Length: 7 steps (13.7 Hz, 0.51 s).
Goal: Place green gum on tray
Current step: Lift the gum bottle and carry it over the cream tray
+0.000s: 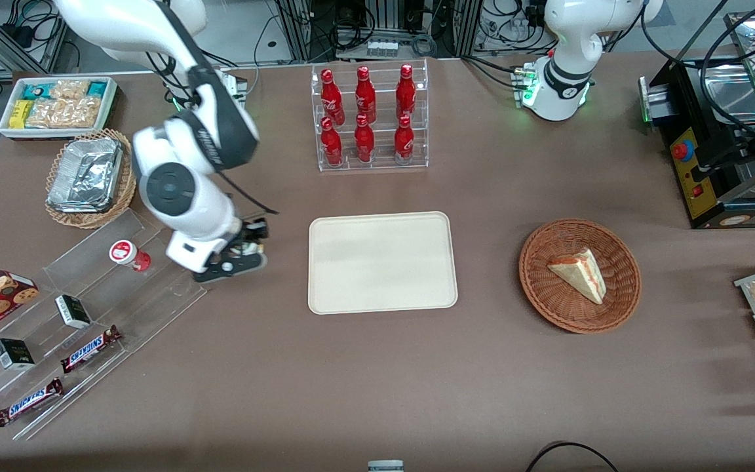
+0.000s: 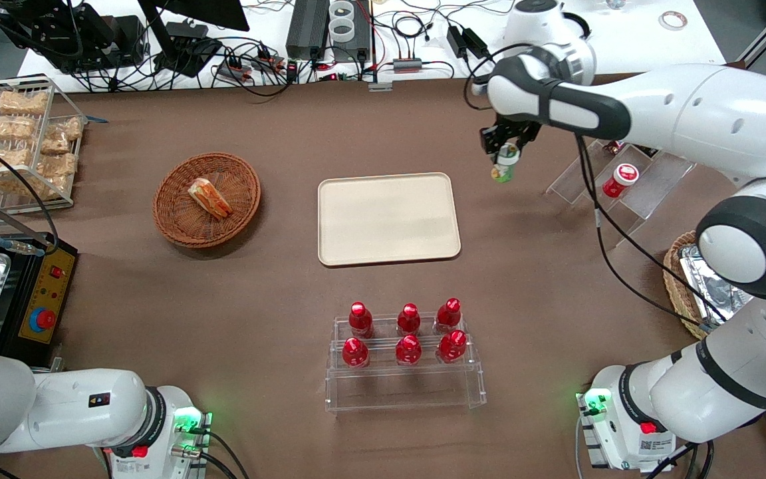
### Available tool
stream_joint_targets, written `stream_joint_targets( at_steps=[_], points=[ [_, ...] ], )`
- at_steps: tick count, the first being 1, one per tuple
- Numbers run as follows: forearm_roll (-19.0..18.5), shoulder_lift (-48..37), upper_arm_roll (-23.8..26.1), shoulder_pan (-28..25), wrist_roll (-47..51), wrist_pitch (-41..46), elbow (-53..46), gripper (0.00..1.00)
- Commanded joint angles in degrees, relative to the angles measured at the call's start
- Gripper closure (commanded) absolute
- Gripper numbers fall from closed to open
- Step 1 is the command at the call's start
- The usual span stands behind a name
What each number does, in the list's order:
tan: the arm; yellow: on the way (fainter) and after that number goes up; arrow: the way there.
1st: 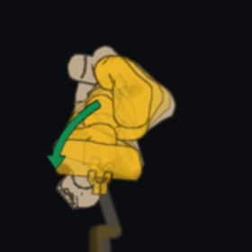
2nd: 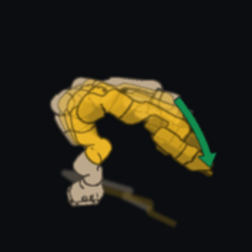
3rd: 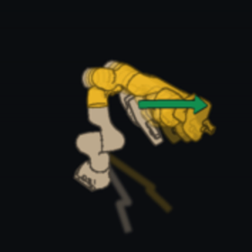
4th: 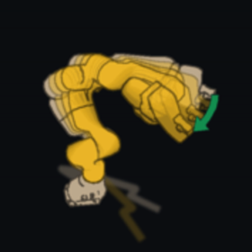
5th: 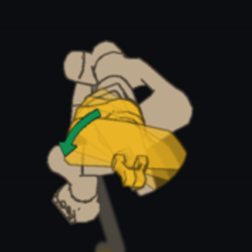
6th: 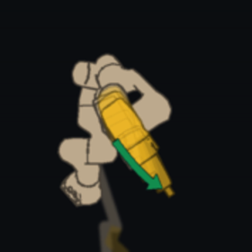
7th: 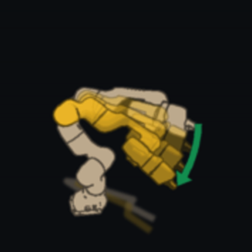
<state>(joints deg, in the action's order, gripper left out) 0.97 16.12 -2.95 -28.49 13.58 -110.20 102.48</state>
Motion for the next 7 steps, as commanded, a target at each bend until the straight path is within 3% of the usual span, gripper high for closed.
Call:
stream_joint_targets(
  at_steps=[1,7],
  points=[
    [0.8,5.2,-0.6,-4.9,8.9,-3.8,-3.2,1.0],
    [1.0,15.7,-0.6,-12.9,24.2,-7.0,-11.9,1.0]
  ],
)
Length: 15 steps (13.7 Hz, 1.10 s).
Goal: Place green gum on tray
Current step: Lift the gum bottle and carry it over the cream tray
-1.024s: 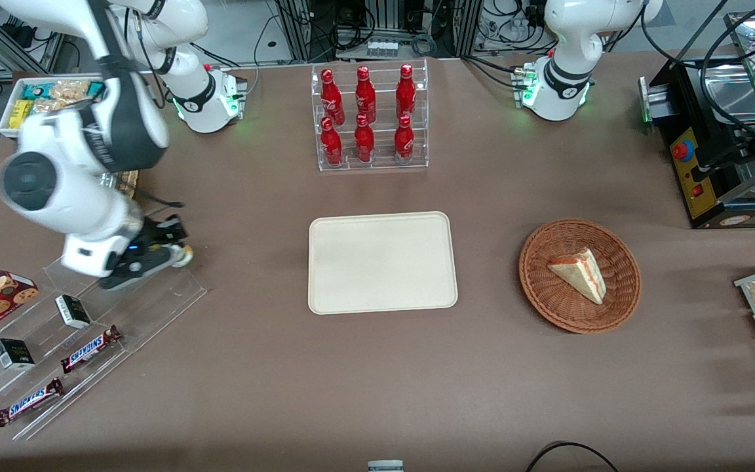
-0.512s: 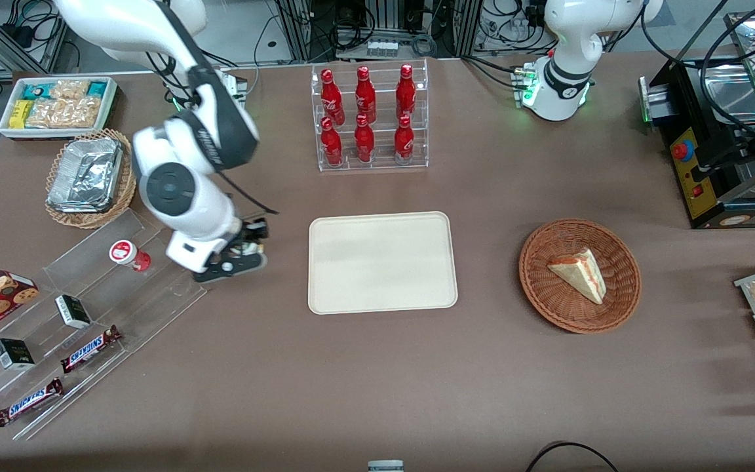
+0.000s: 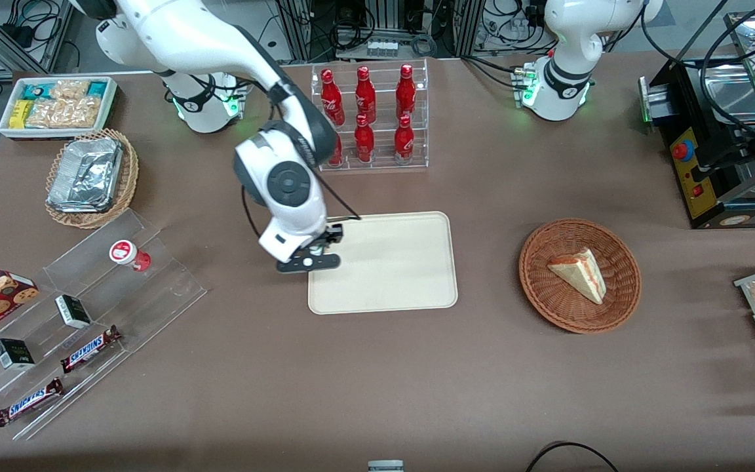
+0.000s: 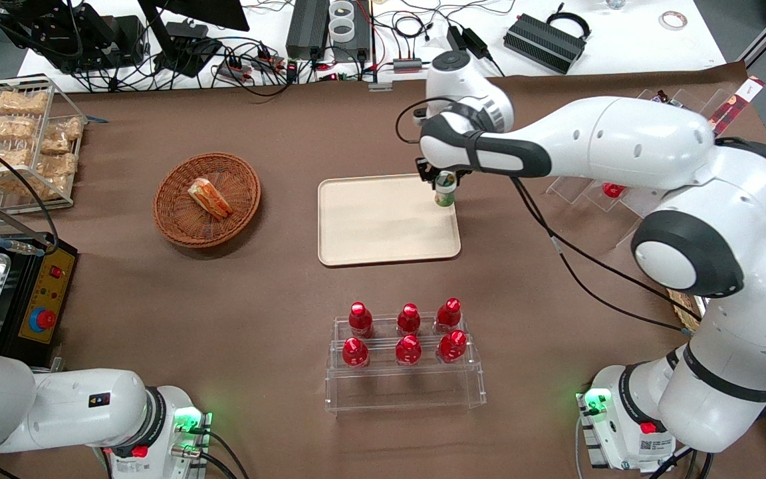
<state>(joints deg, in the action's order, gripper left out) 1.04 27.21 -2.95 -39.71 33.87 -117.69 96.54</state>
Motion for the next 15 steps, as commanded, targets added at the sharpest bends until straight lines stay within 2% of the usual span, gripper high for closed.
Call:
stream_joint_targets(
  at_steps=[1,4,8,15],
  points=[
    [1.1,6.1,-0.6,-2.8,5.9,0.2,-7.4,1.0],
    [1.8,10.0,-0.6,-5.2,11.5,-1.7,-11.1,1.0],
    [6.9,11.7,-0.6,-6.5,12.4,-6.4,-11.3,1.0],
    [7.0,13.4,-0.7,-7.8,12.4,-10.6,-11.0,1.0]
  ],
)
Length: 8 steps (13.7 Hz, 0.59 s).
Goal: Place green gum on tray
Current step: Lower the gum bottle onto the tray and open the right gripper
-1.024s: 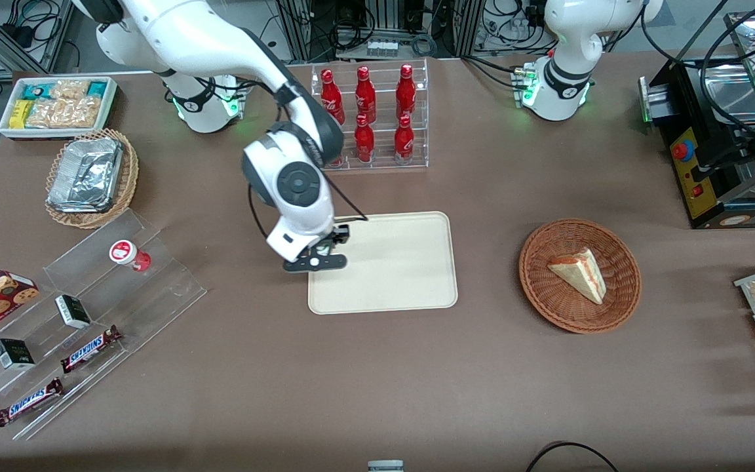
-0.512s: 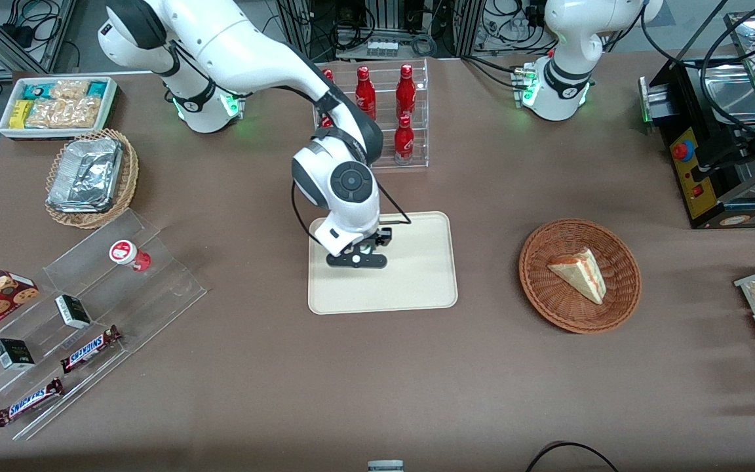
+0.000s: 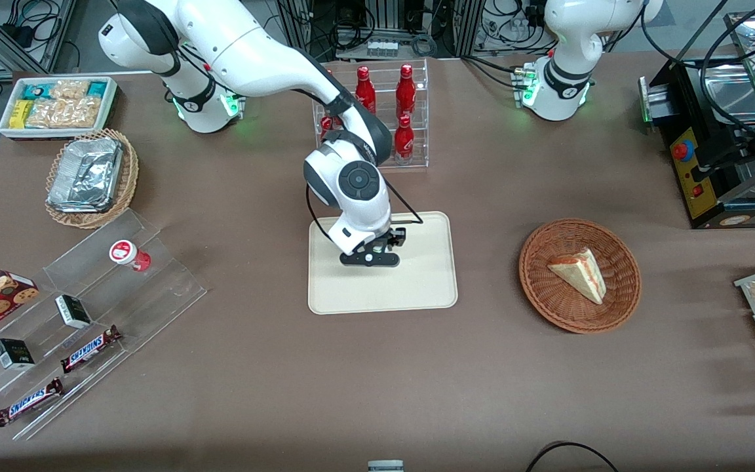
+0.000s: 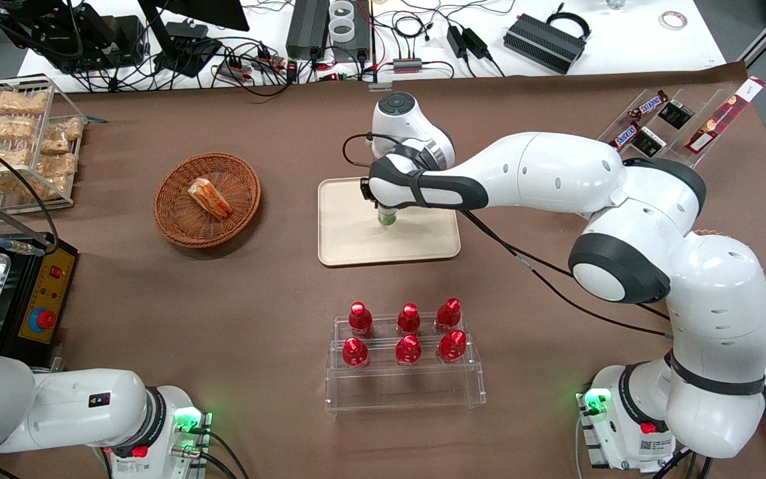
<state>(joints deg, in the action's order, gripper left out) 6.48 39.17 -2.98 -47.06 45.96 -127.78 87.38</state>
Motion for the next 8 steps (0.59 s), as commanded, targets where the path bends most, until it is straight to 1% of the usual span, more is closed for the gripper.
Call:
stream_joint_targets(
  at_steps=[1,8],
  points=[
    [1.4,1.4,-0.6,-0.5,0.3,-0.5,-1.9,1.0],
    [0.8,3.0,-0.7,-0.8,0.3,-2.8,-1.4,1.0]
  ],
)
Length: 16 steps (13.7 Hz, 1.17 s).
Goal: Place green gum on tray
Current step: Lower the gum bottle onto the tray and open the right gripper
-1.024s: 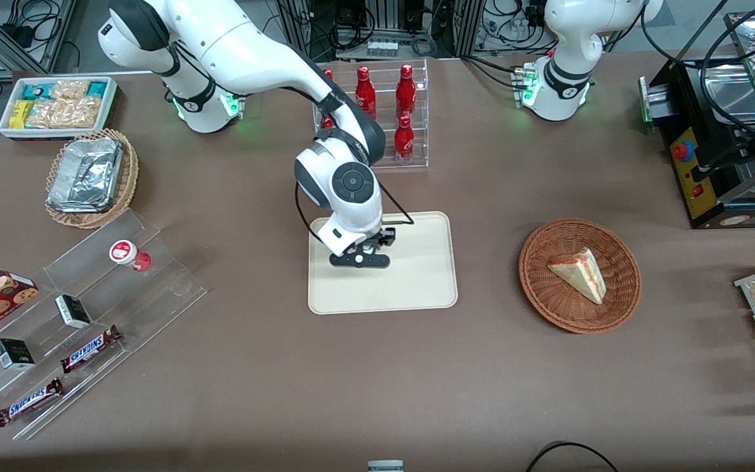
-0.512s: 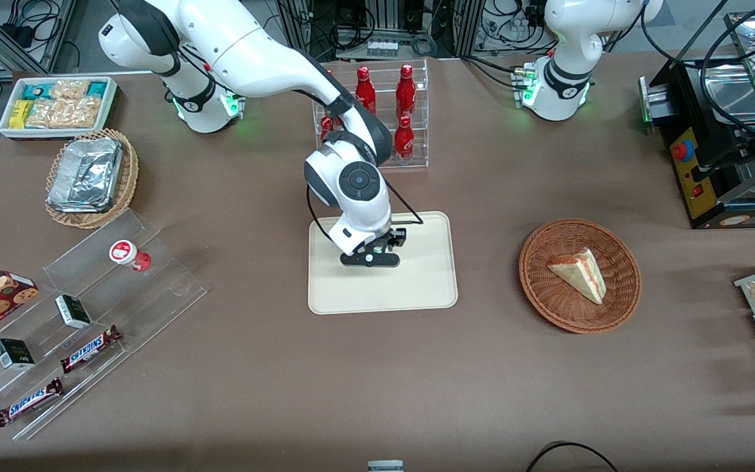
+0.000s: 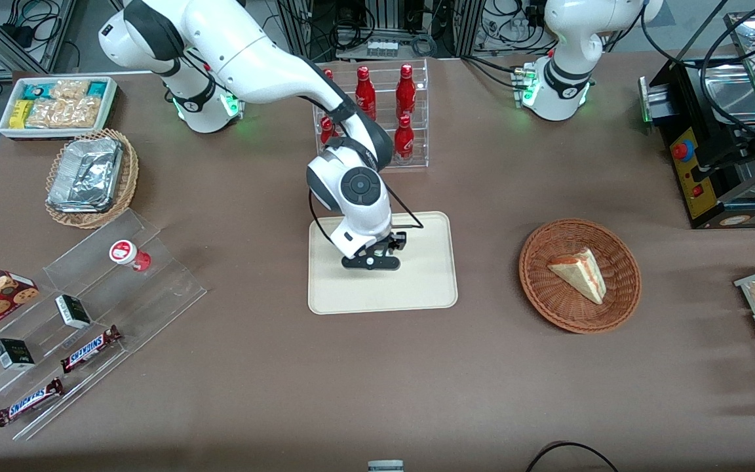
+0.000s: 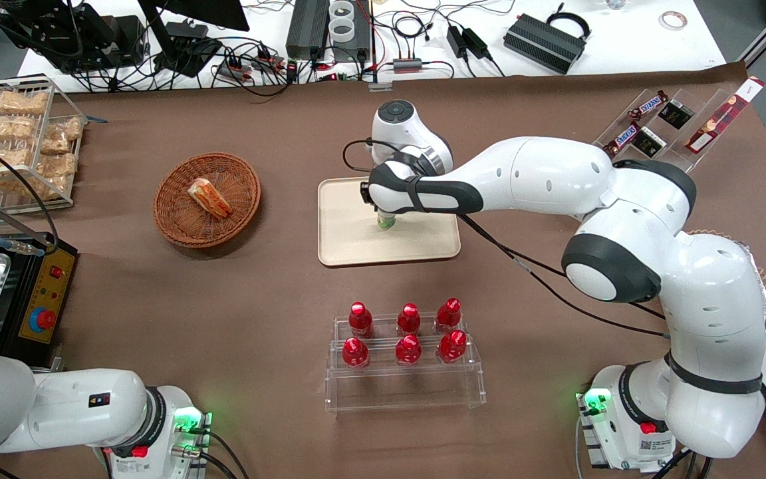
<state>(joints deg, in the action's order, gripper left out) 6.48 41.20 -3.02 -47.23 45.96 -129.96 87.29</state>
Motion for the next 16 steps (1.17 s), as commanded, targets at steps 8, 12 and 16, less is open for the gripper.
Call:
stream_joint_targets(
  at_steps=[8,12,16],
  points=[
    [-1.3,1.3,-0.8,-0.8,0.2,-0.6,-1.2,0.0],
    [-1.4,1.3,-0.8,-0.9,-0.2,-0.6,-1.2,0.0],
    [-1.4,0.6,-0.8,-0.9,-0.7,0.0,-1.2,0.0]
  ],
)
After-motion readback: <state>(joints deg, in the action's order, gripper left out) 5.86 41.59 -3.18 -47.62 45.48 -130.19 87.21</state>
